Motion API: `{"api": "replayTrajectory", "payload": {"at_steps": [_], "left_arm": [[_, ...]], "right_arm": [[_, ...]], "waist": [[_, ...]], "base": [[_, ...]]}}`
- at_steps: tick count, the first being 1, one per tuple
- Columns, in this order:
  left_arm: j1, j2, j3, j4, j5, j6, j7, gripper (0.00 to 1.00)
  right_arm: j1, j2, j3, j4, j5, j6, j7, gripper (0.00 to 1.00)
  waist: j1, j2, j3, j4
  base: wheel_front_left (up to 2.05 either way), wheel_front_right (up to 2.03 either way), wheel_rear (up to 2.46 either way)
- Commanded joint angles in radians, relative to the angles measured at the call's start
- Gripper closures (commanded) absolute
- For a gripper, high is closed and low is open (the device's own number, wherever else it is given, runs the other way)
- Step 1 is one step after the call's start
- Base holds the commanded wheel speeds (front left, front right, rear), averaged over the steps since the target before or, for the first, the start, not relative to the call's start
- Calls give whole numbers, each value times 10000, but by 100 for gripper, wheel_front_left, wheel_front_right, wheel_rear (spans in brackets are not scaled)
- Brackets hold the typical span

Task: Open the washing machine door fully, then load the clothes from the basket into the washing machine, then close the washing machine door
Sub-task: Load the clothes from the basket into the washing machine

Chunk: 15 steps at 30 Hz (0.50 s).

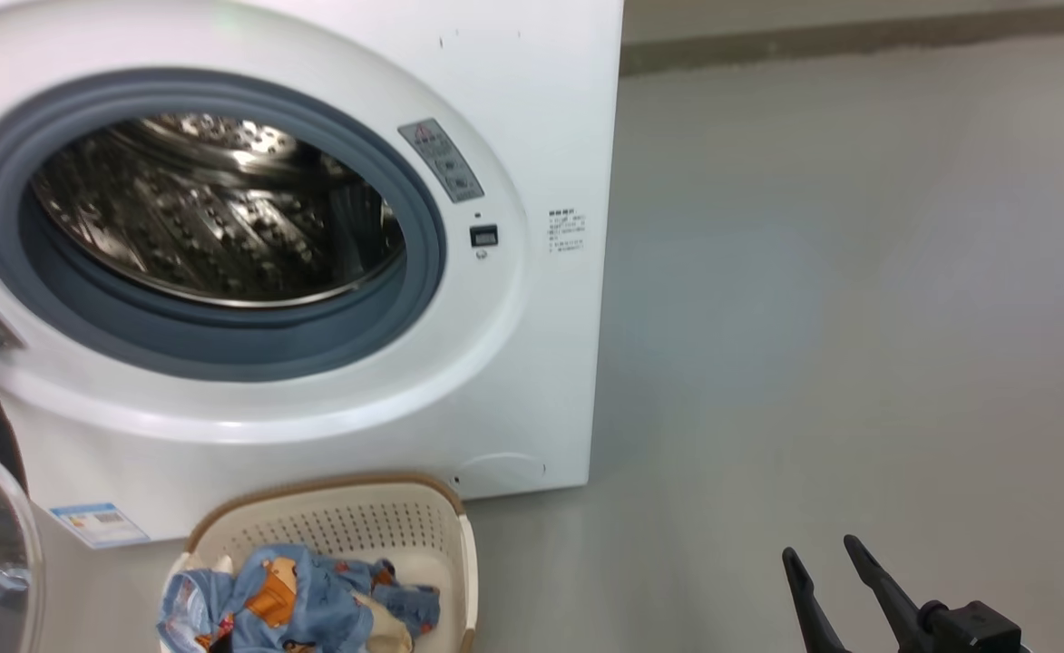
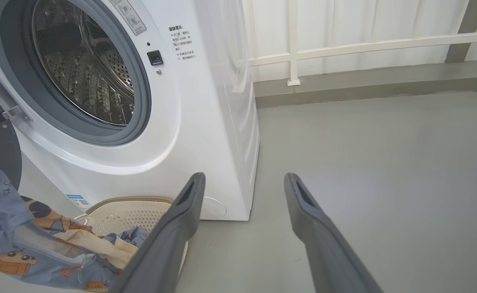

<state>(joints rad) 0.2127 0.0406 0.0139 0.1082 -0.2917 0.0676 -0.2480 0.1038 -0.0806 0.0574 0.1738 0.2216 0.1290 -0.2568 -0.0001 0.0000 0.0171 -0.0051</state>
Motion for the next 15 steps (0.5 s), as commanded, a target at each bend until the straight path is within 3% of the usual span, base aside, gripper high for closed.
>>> {"api": "replayTrajectory", "payload": {"at_steps": [1,15], "left_arm": [[-115,99,312,-387,99,83,-137,100],[473,98,265,-1716,325,536,-137,100]], "right_arm": [[-97,-63,233,-238,32,17,-49,0],[122,60,97,-265,50,17,-49,0]], "waist": [[2,0,-443,75],[2,0,-882,135]], "base": [[0,0,0],[0,0,0]]}}
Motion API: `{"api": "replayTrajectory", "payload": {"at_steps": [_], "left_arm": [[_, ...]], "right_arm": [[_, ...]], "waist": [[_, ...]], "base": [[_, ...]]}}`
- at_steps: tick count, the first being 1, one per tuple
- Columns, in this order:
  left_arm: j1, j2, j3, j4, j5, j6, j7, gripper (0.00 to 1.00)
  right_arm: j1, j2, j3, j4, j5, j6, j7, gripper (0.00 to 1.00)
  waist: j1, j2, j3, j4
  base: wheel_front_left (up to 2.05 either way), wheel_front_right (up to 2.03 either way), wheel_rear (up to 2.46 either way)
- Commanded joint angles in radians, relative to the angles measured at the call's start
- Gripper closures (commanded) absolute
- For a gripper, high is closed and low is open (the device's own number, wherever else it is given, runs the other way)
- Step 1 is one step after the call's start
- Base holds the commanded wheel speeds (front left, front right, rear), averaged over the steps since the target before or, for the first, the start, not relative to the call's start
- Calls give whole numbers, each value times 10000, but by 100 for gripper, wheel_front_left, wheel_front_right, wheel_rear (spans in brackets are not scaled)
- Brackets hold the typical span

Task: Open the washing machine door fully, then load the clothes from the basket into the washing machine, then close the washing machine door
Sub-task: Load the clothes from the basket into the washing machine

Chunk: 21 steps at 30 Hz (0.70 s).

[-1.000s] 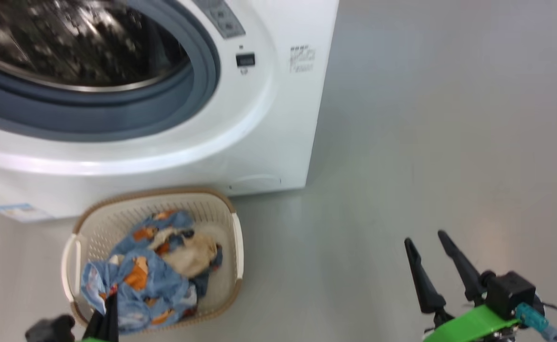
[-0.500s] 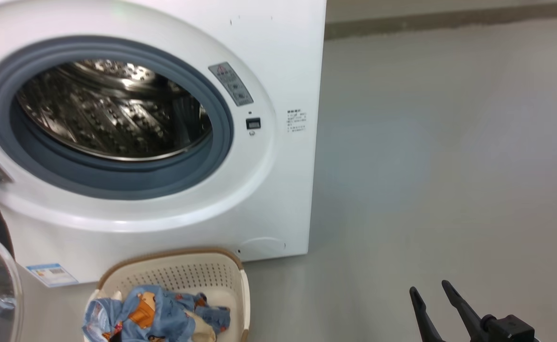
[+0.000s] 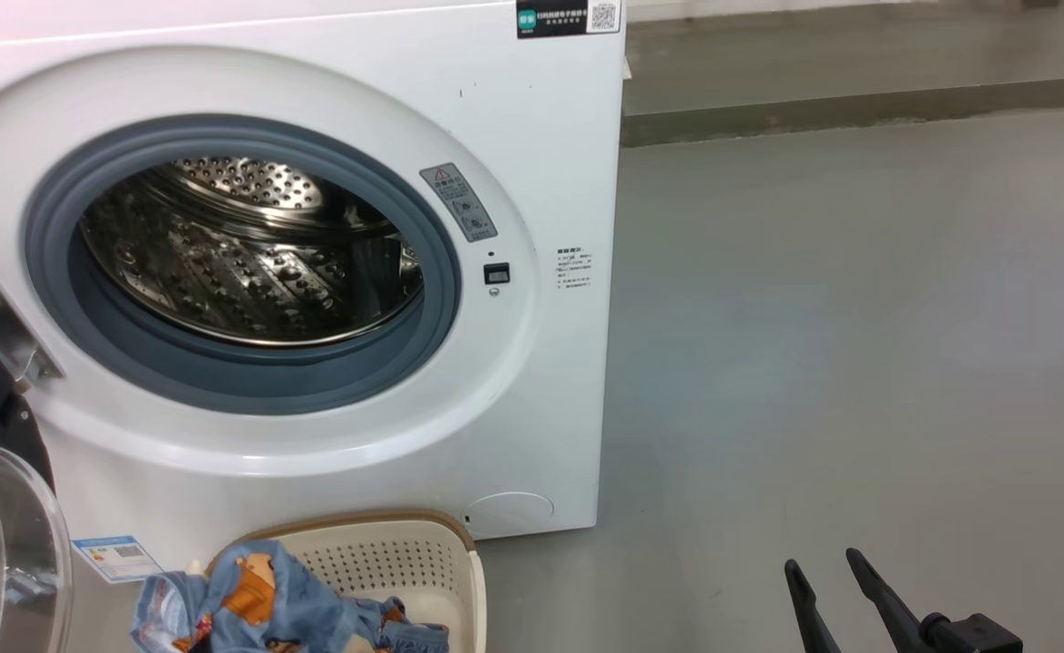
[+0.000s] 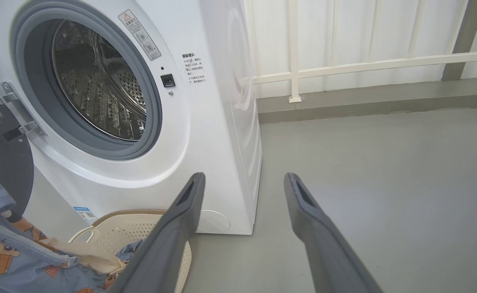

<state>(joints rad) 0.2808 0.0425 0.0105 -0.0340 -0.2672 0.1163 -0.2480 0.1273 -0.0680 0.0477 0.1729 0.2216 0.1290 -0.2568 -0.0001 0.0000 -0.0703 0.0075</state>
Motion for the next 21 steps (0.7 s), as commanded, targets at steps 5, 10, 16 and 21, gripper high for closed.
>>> {"api": "replayTrajectory", "payload": {"at_steps": [5,10,16,21], "left_arm": [[-50,78,198,-470,221,141,-137,100],[-16,78,114,-551,292,203,-137,100],[-3,78,81,-545,312,184,-137,100],[1,78,150,-585,318,180,-137,100]], "right_arm": [[-50,-61,103,-276,15,17,-49,0],[-78,-92,23,-292,-28,17,-49,0],[-160,-70,47,-281,-47,17,-49,0],[-206,-61,133,-282,-43,17,-49,0]], "waist": [[1,0,-40,59],[1,0,-52,204],[1,0,-50,347],[1,0,-44,361]], "base": [[0,0,0],[0,0,0],[0,0,0],[0,0,0]]}}
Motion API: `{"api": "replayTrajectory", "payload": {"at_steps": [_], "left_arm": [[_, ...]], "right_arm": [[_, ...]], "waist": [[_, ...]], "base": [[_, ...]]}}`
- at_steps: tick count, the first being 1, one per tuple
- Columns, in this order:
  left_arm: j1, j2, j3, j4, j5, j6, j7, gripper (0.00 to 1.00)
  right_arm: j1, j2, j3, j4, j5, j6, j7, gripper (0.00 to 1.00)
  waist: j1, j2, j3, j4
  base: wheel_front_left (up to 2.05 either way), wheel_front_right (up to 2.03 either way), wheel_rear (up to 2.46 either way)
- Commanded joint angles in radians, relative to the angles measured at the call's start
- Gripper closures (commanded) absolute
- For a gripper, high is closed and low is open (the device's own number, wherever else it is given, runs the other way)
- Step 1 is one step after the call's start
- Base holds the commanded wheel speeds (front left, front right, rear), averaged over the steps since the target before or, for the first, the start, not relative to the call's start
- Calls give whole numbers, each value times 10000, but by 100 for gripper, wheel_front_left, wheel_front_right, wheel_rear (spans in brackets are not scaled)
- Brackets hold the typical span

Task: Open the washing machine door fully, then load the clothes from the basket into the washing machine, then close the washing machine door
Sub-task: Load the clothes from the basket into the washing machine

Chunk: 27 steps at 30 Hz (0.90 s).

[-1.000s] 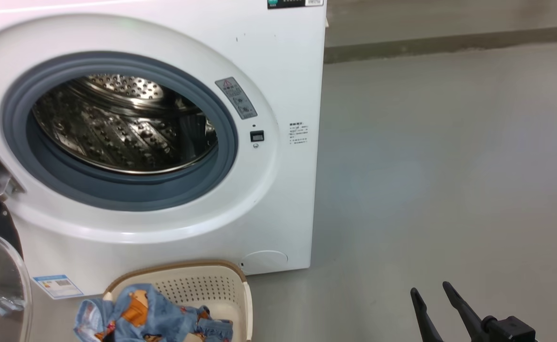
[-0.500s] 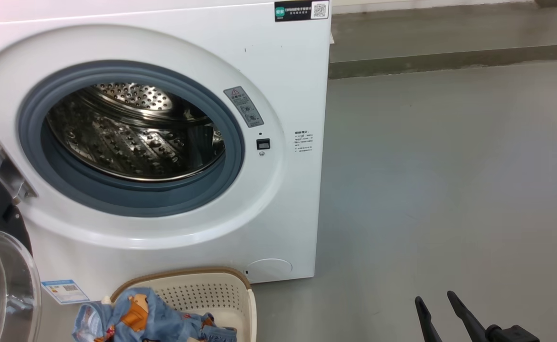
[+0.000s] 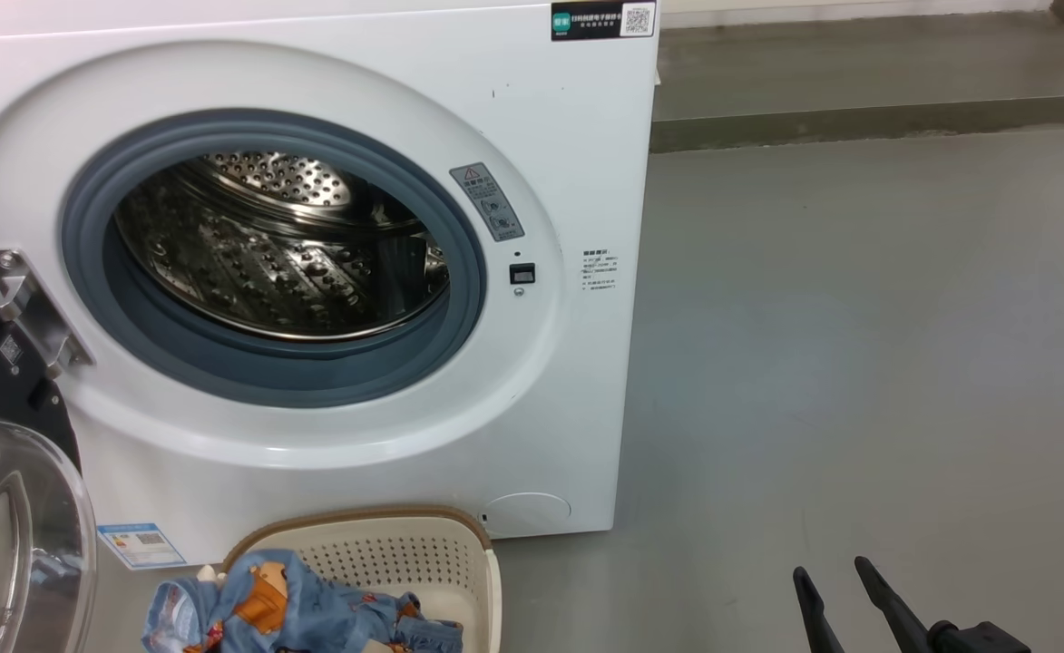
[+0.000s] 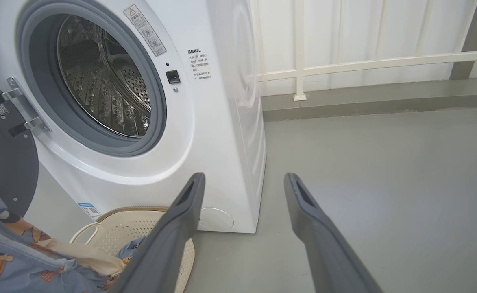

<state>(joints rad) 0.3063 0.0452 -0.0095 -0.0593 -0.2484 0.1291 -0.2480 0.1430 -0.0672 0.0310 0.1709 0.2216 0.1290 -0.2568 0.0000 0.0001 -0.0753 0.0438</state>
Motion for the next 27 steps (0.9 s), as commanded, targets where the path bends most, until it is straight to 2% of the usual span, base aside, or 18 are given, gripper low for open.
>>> {"api": "replayTrajectory", "payload": {"at_steps": [1,15,27], "left_arm": [[-261,51,350,-348,122,50,-137,100],[-812,51,519,-195,-401,-16,-137,100],[-3235,51,893,1097,-518,-332,-137,100]], "right_arm": [[-367,-71,311,-260,-42,17,-49,0],[-437,-61,480,-217,18,17,-49,0],[-770,62,604,-252,58,17,-49,0]], "waist": [[0,-1,10,-8],[0,-1,198,-549],[0,-1,1141,-1471]], "base": [[0,0,0],[0,0,0],[0,0,0]]}}
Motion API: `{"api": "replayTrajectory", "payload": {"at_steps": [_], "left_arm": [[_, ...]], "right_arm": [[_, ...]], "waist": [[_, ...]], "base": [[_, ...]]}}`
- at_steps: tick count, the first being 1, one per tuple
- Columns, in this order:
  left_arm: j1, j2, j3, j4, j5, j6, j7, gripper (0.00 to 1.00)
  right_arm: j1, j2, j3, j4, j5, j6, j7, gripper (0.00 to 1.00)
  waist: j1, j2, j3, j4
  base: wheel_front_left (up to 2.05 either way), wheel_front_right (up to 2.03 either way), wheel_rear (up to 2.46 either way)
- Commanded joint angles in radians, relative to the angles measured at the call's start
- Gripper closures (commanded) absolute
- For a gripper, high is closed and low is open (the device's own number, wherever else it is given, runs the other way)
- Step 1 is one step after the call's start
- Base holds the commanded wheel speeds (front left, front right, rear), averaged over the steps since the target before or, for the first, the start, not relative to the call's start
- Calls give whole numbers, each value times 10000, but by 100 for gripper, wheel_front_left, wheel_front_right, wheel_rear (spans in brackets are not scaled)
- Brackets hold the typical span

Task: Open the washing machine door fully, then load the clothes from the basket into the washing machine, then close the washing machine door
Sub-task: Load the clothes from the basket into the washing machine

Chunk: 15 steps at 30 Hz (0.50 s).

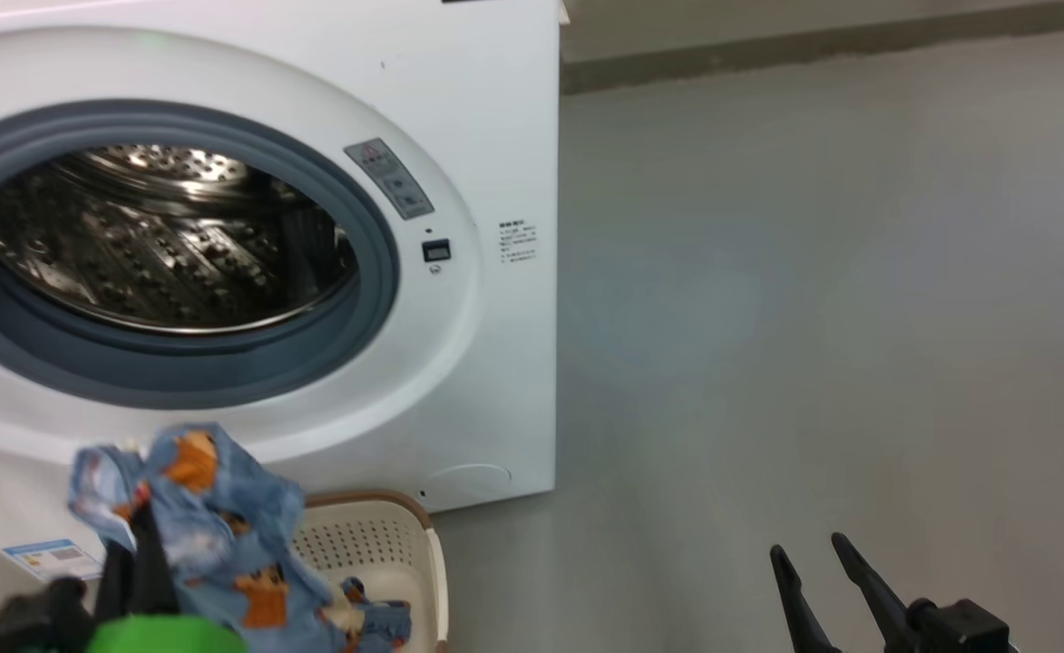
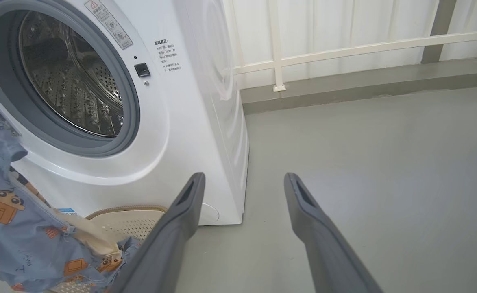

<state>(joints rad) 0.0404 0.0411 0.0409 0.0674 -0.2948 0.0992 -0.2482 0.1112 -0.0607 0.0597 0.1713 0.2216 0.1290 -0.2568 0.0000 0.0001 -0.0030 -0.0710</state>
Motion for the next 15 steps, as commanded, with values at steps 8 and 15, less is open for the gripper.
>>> {"api": "replayTrajectory", "payload": {"at_steps": [8,15], "left_arm": [[-3181,282,1411,1219,390,-564,-136,100],[-5428,775,2126,2435,814,-869,-136,100]], "right_arm": [[-1338,80,637,-384,122,17,-49,0],[-2175,100,866,-494,230,17,-49,0]], "waist": [[0,-1,2247,-913],[0,-1,3877,-1356]], "base": [[0,0,0],[0,0,0]]}}
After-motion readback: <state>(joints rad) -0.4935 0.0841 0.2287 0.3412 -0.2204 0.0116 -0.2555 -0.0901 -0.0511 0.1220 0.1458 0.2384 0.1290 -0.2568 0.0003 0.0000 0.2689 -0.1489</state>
